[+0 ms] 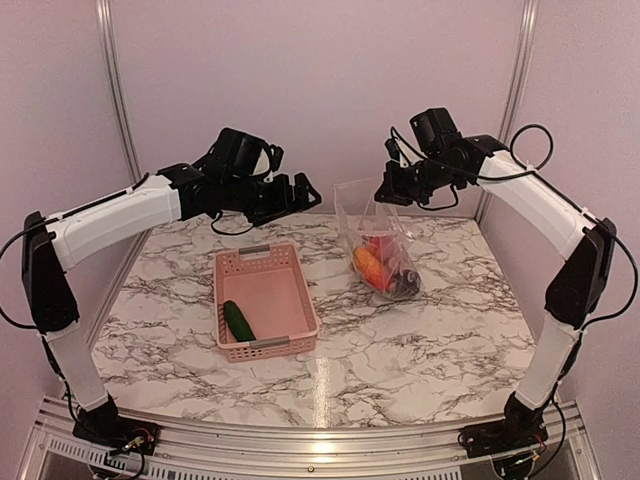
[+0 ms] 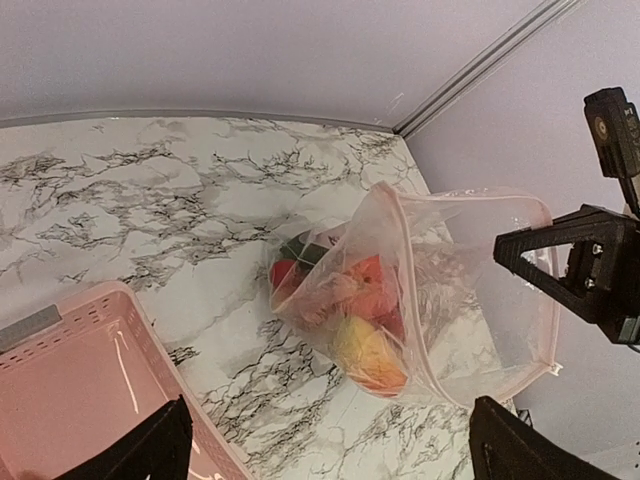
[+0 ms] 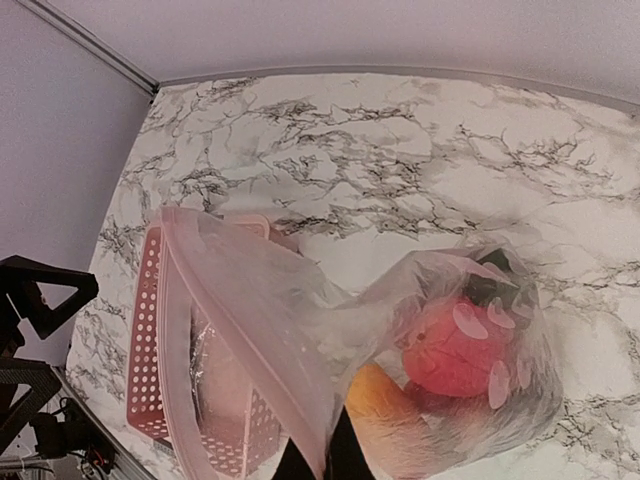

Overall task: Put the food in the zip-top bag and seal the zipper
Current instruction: Adjust the fake vegetable in the bin.

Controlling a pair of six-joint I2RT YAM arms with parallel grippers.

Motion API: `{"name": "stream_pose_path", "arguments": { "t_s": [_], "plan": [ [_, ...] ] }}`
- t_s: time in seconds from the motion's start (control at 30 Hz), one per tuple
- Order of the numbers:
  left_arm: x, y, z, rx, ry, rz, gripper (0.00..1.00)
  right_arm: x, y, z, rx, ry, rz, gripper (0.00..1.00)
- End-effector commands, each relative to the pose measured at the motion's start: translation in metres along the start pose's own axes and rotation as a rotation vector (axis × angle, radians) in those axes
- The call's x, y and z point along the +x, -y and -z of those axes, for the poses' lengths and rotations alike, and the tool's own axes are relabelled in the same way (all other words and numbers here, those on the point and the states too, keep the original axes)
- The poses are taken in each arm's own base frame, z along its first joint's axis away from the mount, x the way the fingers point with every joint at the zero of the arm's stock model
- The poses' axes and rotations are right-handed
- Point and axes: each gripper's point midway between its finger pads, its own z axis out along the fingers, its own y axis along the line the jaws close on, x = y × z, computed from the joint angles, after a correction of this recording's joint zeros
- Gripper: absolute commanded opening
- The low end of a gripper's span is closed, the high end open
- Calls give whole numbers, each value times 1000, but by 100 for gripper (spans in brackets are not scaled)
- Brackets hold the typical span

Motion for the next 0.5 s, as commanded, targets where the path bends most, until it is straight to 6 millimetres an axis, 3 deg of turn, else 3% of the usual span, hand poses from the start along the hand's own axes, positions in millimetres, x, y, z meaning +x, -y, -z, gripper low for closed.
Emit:
{"name": "stream_pose_path", "arguments": {
  "t_s": [0.0,0.13,0.27,0.3,0.4,0.47],
  "plan": [
    [-7,4,29,-29,13,-103,99,-16,-21,15,-48,52,24,0],
    [-31,7,55,-80,101,-137,99,-16,-23,13,-50,49,25,0],
    [-76,-15,121,-460,385,-158,99,-17,-23,14,-46,49,28,0],
    [-81,-14,129,-474,411,-164,99,-16,-21,14,-42,47,27,0],
    [-81,-13,129,-427,442,-209,99,-14,-22,12,-48,43,26,0],
    [-74,-40,131,-470,483,-73,99,-13,-23,10,-56,38,24,0]
  ]
}}
